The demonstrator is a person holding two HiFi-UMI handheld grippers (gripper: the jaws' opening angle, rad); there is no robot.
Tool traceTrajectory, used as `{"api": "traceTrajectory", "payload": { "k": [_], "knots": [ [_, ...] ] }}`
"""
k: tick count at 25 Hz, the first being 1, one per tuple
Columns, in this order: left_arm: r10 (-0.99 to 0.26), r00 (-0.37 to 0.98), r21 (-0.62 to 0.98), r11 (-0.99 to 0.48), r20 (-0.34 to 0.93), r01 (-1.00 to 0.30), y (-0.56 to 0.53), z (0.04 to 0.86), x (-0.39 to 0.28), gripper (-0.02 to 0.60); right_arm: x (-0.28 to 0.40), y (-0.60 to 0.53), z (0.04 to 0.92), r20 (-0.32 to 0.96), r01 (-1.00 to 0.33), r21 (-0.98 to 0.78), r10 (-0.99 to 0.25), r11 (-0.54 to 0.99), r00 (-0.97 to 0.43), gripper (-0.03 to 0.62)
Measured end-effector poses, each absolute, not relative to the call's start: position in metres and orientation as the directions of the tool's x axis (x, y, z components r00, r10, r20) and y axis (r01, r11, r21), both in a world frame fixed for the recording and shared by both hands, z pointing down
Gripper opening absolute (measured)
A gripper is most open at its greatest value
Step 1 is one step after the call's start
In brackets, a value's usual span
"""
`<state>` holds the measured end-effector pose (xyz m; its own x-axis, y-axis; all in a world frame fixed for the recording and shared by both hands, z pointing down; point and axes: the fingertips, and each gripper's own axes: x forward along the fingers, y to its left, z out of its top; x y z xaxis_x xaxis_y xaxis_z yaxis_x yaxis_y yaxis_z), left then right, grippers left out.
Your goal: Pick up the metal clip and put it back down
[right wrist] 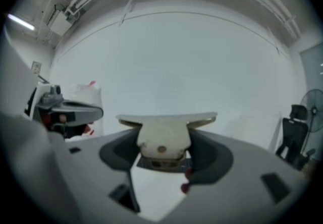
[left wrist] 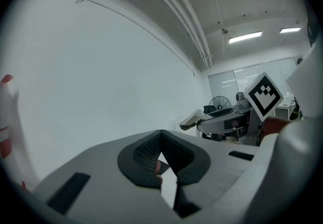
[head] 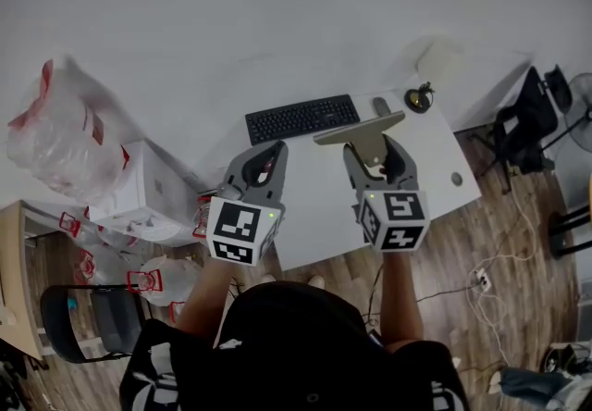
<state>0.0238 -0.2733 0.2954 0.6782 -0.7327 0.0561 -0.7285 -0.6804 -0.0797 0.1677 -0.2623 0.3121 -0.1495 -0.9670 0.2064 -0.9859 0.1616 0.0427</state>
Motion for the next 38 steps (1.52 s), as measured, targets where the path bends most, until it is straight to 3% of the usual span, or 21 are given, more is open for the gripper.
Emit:
{"api": "traceTrajectory", "payload": {
  "k": [18, 38],
  "knots": [
    [-0.727, 0.683, -0.053, -0.687, 0.069, -0.725, -0.270, 0.306, 0.030, 0.020, 0.164, -0.262, 0.327, 0.243, -0.983, 0.053, -0.957, 0.177, -0.160, 0.287],
    [-0.727, 0.649, 0.034, -0.660, 0.224, -0.751, -0.258, 0.378, 0.021, 0.020, 0.147, -0.242, 0.446, 0.506, -0.968, 0.003, -0.835, 0.249, -0.214, 0.287]
  ]
}}
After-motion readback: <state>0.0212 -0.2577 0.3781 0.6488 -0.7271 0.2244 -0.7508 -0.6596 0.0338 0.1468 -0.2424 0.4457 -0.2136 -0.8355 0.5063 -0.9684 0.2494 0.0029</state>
